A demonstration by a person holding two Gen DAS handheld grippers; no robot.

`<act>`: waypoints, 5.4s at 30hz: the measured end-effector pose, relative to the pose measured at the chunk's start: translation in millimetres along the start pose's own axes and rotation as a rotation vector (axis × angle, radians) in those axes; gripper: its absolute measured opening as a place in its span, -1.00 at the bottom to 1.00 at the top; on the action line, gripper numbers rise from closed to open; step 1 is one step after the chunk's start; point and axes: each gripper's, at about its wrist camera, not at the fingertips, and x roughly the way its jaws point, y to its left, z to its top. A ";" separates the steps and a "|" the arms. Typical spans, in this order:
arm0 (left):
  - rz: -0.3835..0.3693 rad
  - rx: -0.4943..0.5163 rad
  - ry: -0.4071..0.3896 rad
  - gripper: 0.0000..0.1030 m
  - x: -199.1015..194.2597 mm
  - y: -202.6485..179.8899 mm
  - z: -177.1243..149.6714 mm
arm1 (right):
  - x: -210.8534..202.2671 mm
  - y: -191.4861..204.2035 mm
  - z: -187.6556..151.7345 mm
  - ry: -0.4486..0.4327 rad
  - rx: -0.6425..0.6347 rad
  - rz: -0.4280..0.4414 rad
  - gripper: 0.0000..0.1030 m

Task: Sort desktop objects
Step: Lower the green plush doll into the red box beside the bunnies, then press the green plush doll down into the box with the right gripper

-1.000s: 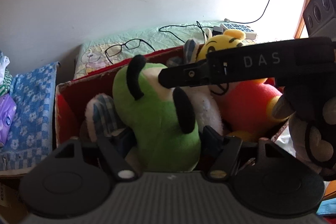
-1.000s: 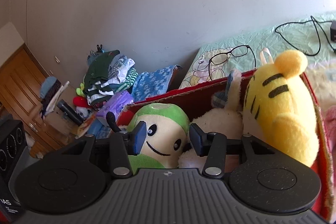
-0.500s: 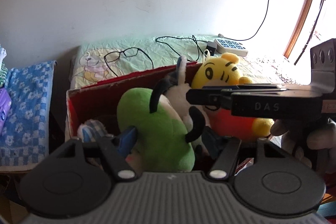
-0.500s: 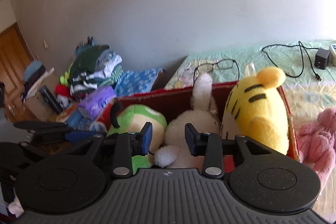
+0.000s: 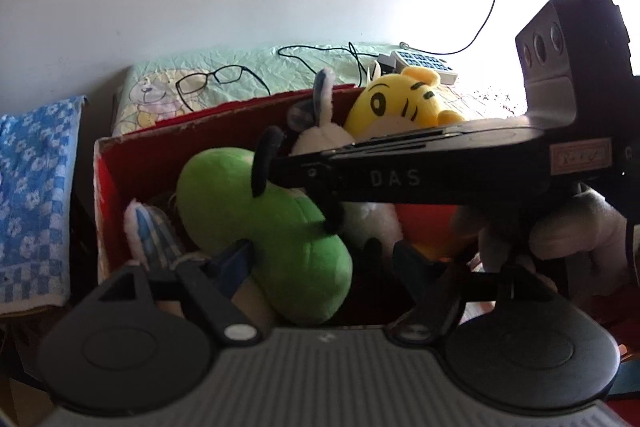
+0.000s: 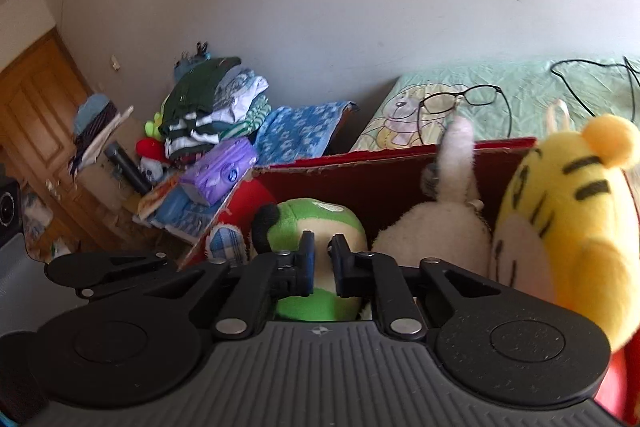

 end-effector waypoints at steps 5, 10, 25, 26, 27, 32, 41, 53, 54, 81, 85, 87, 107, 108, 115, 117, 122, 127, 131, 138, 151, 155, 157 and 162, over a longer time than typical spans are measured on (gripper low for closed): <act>-0.019 -0.008 0.006 0.58 10.0 -1.7 2.7 | 5.4 2.0 0.5 0.009 -0.070 -0.058 -0.79; -0.038 -0.018 0.066 0.59 31.0 -2.5 0.7 | 5.0 -14.2 -4.5 0.025 -0.003 -0.055 -0.80; -0.083 -0.094 0.111 0.64 34.4 9.0 9.0 | 2.9 -30.5 -5.4 0.015 0.112 0.006 -0.80; -0.079 -0.093 0.115 0.66 34.9 7.9 9.3 | 2.9 -30.9 -5.4 0.015 0.115 0.009 -0.80; -0.071 -0.091 0.119 0.67 35.7 6.7 9.6 | 2.9 -31.1 -5.4 0.015 0.119 0.010 -0.80; -0.032 -0.087 0.146 0.79 40.9 -0.5 12.6 | 1.9 -32.5 -5.2 0.014 0.132 0.018 -0.80; 0.008 -0.126 0.171 0.82 42.6 -1.7 15.9 | 0.2 -34.1 -5.8 0.013 0.140 0.024 -0.80; 0.094 -0.132 0.189 0.85 39.0 -9.7 17.6 | -0.1 -33.4 -5.8 0.012 0.139 0.023 -0.80; 0.103 -0.134 0.188 0.85 38.1 -10.4 17.4 | -0.4 -33.4 -5.8 0.012 0.139 0.023 -0.80; 0.196 -0.187 0.131 0.95 32.4 -19.7 9.1 | -2.9 -29.9 -4.5 0.015 0.121 0.024 -0.77; 0.193 -0.195 0.120 0.96 33.1 -19.9 8.3 | -2.0 -28.8 -4.1 0.021 0.107 0.029 -0.76; 0.190 -0.200 0.119 0.97 33.7 -19.9 8.5 | -1.5 -29.4 -4.0 0.022 0.111 0.032 -0.76; 0.123 -0.221 0.071 0.98 37.9 -15.5 2.3 | -1.6 -27.0 -3.7 0.027 0.096 0.036 -0.71; 0.118 -0.221 0.070 0.98 38.3 -14.8 2.3 | -1.8 -27.0 -3.8 0.027 0.096 0.037 -0.71; 0.094 -0.210 0.068 0.99 40.1 -12.2 4.1 | -2.5 -27.6 -4.3 0.024 0.106 0.045 -0.70; 0.090 -0.206 0.069 0.99 40.4 -12.0 4.3 | -2.8 -26.9 -4.7 0.022 0.106 0.045 -0.70; 0.078 -0.202 0.071 0.99 41.2 -10.6 4.7 | -3.1 -29.0 -4.7 0.018 0.118 0.054 -0.70; 0.072 -0.192 0.072 0.99 41.5 -10.4 4.8 | -4.5 -28.9 -5.6 0.003 0.114 0.062 -0.65; 0.066 -0.190 0.084 0.99 43.2 -10.3 6.5 | -6.0 -29.8 -6.1 -0.017 0.117 0.062 -0.65; 0.072 -0.190 0.079 0.99 43.3 -11.0 5.1 | -6.9 -26.9 -6.0 -0.029 0.094 0.049 -0.64; 0.076 -0.187 0.059 0.99 42.7 -11.8 3.3 | -7.5 -22.6 -6.2 -0.040 0.060 0.033 -0.63; 0.077 -0.191 0.055 0.99 42.6 -12.5 2.7 | -6.8 -23.0 -5.8 -0.043 0.061 0.034 -0.63; 0.077 -0.191 0.054 0.99 42.6 -13.2 2.8 | -7.6 -23.0 -6.6 -0.051 0.061 0.040 -0.62; 0.078 -0.189 0.060 0.99 43.3 -13.3 4.3 | -7.6 -22.1 -6.3 -0.058 0.057 0.043 -0.62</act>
